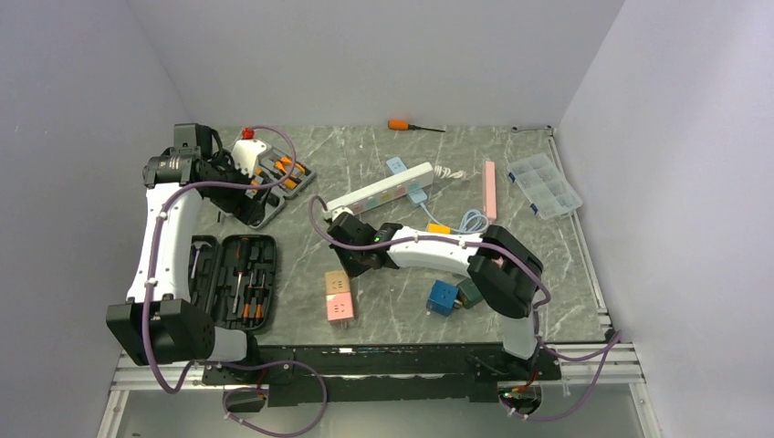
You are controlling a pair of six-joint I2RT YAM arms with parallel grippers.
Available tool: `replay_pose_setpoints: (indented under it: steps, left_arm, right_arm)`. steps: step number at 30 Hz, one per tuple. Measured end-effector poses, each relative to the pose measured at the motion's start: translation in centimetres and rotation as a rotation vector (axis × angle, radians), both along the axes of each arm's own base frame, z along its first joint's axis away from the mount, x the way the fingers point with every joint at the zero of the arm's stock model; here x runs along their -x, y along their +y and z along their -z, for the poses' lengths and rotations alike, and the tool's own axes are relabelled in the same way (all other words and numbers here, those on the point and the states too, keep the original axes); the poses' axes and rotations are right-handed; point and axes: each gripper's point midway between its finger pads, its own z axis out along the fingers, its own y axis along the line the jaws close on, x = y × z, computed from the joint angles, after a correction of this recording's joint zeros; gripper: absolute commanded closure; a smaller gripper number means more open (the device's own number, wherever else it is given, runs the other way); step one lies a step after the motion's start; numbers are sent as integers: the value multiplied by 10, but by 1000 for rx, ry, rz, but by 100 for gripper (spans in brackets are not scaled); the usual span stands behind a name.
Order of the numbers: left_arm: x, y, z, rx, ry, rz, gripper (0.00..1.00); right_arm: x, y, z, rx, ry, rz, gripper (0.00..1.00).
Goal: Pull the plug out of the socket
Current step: Remove the plug from the socket.
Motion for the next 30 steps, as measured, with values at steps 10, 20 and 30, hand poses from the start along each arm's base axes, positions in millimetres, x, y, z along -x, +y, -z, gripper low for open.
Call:
replay_pose_setpoints:
  steps: [10,20,30]
  left_arm:
    - [-5,15,-9,-6,-30,-54,1]
    - [-5,14,-18,-1,-63,-52,1]
    - [-1,14,-33,-6,-120,-52,1]
  right_arm:
    - [15,43,-9,-18,-28,-111,75]
    - [17,9,-20,18,-100,-77,0]
    - [43,7,-67,-132,-211,-194,0]
